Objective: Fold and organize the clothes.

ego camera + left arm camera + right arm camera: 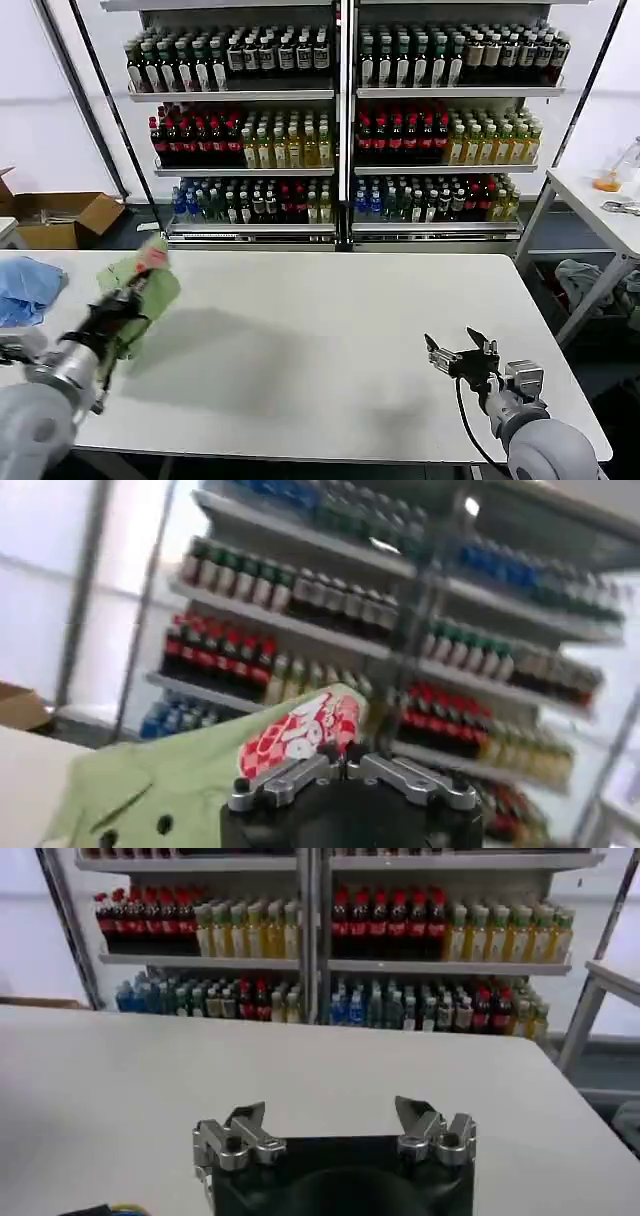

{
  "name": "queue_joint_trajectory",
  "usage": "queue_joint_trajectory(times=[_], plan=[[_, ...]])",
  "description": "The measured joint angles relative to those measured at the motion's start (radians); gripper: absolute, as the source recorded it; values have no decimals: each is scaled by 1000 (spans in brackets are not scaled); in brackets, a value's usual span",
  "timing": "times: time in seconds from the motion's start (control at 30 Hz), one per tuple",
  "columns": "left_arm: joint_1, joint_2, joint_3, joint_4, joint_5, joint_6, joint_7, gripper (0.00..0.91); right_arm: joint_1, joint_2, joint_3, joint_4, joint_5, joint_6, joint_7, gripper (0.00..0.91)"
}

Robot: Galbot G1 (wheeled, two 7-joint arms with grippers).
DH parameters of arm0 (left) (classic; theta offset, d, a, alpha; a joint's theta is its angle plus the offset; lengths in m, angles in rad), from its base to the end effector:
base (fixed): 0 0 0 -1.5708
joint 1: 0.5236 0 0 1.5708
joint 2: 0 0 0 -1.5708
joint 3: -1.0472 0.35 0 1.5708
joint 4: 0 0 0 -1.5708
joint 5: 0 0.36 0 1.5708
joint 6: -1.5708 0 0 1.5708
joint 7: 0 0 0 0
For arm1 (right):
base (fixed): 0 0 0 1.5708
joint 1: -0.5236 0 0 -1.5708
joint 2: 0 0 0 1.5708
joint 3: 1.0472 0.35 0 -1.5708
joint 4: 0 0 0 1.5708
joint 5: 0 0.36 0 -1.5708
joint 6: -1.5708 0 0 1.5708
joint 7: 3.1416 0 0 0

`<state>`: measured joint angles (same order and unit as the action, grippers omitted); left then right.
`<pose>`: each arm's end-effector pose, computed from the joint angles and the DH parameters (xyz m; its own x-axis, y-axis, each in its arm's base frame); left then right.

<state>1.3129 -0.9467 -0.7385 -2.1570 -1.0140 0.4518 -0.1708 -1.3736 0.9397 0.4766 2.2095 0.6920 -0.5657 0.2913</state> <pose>0.2604 0.1400 -0.1590 -0.9749 0.1607 0.1542 0.1138 0.9547 -0.2748 0.2359 -0.0689 -0.2037 -0.9115 -0.1339 0.3889 -0.1481 0.9889 -0.0066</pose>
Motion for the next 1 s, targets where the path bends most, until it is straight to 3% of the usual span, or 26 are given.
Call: queue_joint_trajectory(times=[0.33,0.67,0.73,0.77,0.8,1.0], plan=[[-58,-116,372,69,343,8,-19,30,5,14,-12,2,-20,6,-6,907],[-157,-253,654,173,485,47,-58,40,4,27,3,-3,-26,9,-13,907],[-181,-279,699,197,500,53,-68,111,6,30,6,-3,-27,10,-15,907],[-192,-292,719,209,507,54,-72,443,7,30,7,-3,-27,10,-16,907],[-202,-305,740,223,514,55,-78,907,9,32,7,-4,-27,11,-16,907],[-270,-379,823,312,549,56,-99,907,21,36,4,-13,-26,13,-21,907]])
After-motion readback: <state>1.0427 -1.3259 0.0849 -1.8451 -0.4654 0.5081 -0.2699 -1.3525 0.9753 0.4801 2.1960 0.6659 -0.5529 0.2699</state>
